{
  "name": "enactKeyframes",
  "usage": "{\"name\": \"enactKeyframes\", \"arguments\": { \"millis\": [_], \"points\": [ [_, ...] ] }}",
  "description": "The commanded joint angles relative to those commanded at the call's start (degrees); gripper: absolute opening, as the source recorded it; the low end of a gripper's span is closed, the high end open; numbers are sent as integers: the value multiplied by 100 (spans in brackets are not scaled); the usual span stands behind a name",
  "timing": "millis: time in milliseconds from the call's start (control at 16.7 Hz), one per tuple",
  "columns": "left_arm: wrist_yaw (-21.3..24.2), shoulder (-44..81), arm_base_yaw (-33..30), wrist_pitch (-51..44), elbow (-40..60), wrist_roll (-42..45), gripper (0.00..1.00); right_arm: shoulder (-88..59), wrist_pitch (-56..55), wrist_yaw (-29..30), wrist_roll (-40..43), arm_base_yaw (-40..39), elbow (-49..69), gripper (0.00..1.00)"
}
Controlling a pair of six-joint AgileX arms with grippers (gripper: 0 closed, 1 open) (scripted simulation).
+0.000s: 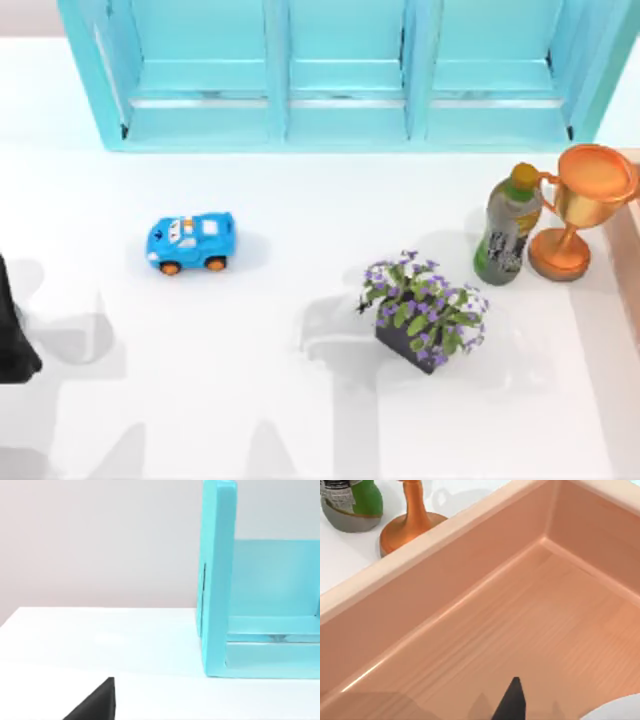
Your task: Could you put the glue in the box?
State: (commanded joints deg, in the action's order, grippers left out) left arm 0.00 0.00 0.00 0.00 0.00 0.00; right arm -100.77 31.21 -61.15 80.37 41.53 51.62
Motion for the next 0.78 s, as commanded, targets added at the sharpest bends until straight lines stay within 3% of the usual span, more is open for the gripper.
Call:
{"name": "enactKeyframes", "arguments": {
  "millis": [240,780],
  "points": [
    [0,0,0,0,0,0,100,-2,-43,-1,-37,-17,-19,0],
    [0,0,0,0,0,0,100,-2,-43,-1,-37,-17,-19,68]
  ]
}}
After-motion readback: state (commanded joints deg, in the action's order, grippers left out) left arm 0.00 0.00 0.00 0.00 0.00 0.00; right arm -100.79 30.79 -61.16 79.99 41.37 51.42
